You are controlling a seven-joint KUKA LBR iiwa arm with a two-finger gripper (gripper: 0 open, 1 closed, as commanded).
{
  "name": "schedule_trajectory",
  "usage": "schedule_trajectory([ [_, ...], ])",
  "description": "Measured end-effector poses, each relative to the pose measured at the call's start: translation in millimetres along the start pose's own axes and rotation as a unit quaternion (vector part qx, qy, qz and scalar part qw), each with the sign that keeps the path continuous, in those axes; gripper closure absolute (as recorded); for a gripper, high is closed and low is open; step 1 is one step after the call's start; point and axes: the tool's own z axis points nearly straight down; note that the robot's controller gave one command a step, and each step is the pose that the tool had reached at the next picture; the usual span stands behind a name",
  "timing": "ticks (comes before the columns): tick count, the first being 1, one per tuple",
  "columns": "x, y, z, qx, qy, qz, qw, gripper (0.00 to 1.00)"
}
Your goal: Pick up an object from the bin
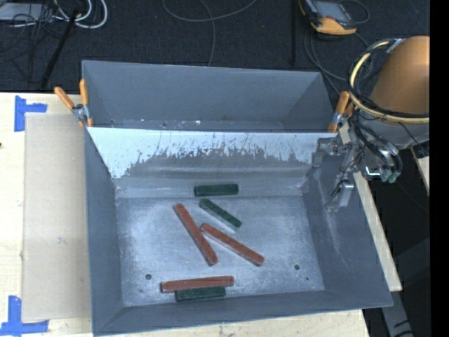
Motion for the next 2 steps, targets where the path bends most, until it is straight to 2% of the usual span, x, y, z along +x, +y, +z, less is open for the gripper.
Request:
schedule_trajectory([
  [1, 11.7, 92.3, 164.5, -0.001, 0.0004, 0.083, 0.9965, 0.00],
  [2, 58.4, 232.7, 129.7, -0.001, -0.0022, 0.092, 0.9957, 0.00],
])
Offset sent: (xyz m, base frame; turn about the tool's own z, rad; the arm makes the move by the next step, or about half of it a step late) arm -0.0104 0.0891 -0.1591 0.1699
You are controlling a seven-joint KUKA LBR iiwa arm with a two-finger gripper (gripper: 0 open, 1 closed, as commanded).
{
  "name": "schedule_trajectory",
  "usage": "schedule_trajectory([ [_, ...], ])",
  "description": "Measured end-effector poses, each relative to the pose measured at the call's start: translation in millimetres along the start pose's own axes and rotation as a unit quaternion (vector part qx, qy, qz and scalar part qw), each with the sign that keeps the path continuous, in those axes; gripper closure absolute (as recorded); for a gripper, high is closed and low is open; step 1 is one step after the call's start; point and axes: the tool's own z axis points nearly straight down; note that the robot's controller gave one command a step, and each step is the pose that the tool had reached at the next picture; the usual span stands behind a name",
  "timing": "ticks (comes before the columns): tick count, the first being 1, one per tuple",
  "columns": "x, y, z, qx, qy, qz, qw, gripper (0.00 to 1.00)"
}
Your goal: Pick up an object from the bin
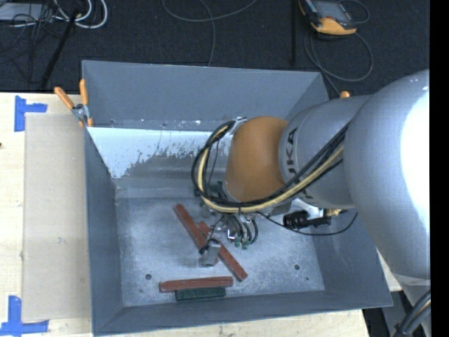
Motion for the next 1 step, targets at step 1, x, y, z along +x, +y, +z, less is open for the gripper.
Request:
schedule_trajectory([
  [1, 15.6, -10.6, 1.0, 0.002, 0.0002, 0.063, 0.9980, 0.00],
])
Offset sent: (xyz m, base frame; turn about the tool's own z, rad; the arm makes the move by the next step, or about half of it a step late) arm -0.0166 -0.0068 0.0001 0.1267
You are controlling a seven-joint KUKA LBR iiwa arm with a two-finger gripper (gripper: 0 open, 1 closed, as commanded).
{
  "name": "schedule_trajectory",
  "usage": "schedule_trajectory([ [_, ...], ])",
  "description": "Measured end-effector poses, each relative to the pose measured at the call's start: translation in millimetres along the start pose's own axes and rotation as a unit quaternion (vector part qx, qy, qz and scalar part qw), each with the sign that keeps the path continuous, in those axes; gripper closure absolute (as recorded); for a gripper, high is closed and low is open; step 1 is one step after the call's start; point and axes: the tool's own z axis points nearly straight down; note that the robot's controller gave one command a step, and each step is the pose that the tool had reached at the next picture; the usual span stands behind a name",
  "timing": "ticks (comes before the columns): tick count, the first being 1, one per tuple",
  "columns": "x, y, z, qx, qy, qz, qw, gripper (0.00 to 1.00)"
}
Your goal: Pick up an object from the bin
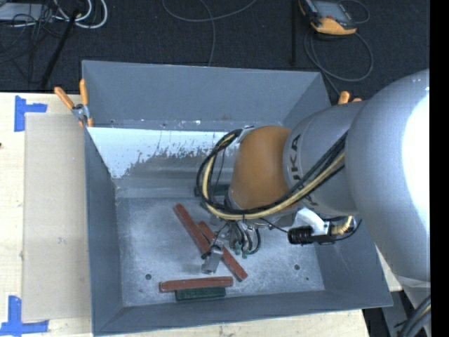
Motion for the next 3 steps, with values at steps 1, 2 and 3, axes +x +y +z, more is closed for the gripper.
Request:
schedule_trajectory([
  [1, 6.9, 1.1, 30.1, 0.000, 0.0001, 0.094, 0.9955, 0.00],
  [2, 6.9, 1.2, 30.1, 0.000, -0.0008, 0.093, 0.9957, 0.00],
  [3, 7.0, 1.4, 30.4, 0.000, -0.0015, 0.092, 0.9958, 1.00],
])
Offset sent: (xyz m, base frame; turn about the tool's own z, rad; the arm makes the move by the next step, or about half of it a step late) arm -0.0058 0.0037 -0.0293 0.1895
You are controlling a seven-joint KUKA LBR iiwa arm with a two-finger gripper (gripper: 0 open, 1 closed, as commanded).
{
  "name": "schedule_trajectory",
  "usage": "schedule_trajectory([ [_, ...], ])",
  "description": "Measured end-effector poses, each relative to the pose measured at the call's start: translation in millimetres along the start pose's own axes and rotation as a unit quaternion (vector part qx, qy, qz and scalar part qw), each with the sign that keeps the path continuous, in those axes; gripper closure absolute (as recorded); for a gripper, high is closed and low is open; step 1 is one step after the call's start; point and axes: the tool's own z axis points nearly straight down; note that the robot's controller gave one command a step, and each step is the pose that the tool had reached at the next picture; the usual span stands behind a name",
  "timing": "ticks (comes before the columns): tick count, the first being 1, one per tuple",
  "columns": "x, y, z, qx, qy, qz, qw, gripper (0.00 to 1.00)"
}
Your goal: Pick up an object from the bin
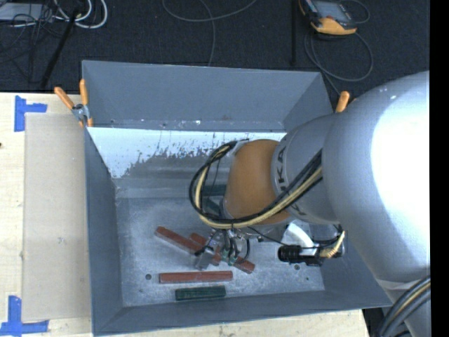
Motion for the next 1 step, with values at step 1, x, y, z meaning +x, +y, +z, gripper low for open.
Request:
schedule_trajectory([
  [1, -1.0, 0.4, -58.7, -0.002, -0.0018, -0.002, 1.0000, 1.00],
])
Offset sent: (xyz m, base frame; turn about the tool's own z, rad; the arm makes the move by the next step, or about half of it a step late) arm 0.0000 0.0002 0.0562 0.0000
